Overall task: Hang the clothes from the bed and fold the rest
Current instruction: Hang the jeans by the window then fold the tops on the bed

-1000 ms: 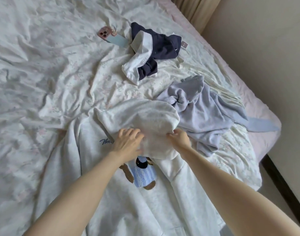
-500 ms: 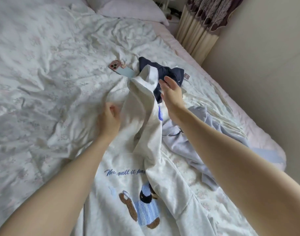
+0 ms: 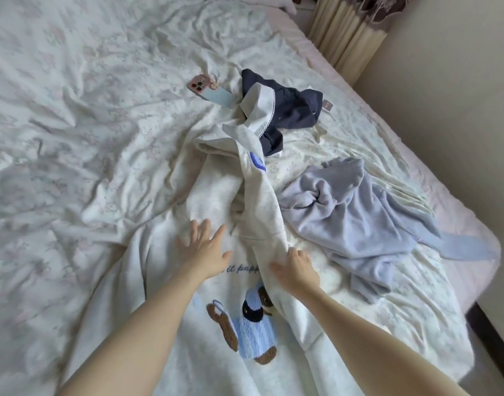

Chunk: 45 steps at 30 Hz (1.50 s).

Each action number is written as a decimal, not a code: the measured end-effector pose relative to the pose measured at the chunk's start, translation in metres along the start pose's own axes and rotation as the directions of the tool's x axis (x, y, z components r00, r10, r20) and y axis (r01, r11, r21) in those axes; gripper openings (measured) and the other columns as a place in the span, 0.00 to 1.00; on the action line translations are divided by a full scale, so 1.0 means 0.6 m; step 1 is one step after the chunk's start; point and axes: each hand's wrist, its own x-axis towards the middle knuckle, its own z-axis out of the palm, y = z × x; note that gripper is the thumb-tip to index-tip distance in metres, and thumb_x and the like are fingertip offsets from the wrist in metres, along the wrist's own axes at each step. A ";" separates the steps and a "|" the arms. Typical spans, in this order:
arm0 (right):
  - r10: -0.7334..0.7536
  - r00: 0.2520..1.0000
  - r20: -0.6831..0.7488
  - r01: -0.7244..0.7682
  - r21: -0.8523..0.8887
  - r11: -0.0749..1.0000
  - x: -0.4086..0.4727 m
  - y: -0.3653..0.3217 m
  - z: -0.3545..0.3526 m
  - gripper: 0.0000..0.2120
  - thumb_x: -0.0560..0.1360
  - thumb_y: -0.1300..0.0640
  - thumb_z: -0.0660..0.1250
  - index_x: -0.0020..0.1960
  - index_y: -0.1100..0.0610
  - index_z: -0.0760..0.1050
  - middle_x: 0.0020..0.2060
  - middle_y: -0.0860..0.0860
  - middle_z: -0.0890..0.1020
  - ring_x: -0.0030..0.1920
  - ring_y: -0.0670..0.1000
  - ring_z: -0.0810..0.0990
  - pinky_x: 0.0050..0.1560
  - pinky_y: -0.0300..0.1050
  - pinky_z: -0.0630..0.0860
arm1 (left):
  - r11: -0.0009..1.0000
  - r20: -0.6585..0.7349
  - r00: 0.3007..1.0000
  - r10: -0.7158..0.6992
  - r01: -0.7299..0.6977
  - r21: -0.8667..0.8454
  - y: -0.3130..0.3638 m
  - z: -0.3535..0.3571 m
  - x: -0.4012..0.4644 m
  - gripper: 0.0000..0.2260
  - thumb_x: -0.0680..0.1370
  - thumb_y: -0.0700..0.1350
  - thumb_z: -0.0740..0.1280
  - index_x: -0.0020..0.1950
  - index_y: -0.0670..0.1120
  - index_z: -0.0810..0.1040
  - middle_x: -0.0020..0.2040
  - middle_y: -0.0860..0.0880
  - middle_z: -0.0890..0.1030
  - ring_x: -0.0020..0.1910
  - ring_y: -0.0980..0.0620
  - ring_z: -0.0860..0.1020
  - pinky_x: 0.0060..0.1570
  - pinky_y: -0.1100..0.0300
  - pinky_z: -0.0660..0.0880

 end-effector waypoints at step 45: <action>0.125 0.705 -0.698 -0.155 0.021 0.988 -0.142 0.532 -0.179 0.07 0.79 0.59 0.58 0.51 0.56 0.75 0.39 0.55 0.76 0.38 0.60 0.76 0.32 0.44 0.60 | 0.792 0.087 0.864 0.497 -0.492 0.362 0.471 0.092 -0.036 0.48 0.66 0.73 0.60 0.75 0.57 0.38 0.77 0.50 0.41 0.76 0.47 0.40 0.65 0.34 0.33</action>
